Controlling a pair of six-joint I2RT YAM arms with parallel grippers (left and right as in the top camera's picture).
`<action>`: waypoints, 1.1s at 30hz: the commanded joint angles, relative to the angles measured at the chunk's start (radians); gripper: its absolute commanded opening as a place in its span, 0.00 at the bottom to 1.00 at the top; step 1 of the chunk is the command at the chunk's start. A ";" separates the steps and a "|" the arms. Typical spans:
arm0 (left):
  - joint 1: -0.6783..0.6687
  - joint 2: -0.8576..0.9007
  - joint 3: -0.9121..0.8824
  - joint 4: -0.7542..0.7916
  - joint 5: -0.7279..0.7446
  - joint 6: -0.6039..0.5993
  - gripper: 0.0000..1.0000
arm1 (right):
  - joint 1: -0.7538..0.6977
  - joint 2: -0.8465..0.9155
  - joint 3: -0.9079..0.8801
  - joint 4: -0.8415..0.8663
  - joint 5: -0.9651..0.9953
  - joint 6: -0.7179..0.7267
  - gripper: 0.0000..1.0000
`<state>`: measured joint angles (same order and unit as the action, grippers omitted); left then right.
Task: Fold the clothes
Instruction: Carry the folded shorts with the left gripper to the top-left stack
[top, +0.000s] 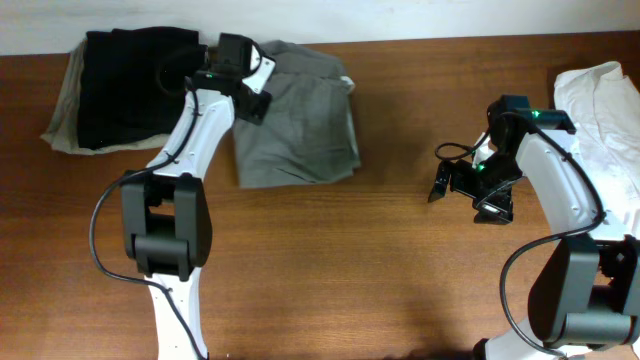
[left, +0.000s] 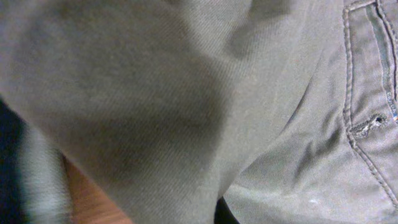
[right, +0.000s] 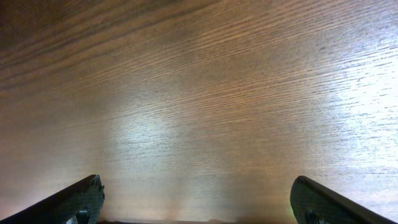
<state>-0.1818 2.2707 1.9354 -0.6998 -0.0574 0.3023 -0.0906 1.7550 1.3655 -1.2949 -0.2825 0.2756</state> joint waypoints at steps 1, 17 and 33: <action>0.042 0.003 0.100 -0.028 -0.122 0.097 0.01 | 0.005 -0.021 0.016 -0.006 0.005 -0.010 0.99; 0.102 0.003 0.490 -0.237 -0.161 0.138 0.01 | 0.005 -0.021 0.016 -0.008 0.006 -0.011 0.99; 0.241 0.003 0.514 -0.167 -0.163 0.148 0.01 | 0.005 -0.021 0.016 -0.011 0.006 -0.018 0.99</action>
<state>0.0402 2.2726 2.4126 -0.8993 -0.2111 0.4351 -0.0906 1.7550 1.3655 -1.3052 -0.2821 0.2619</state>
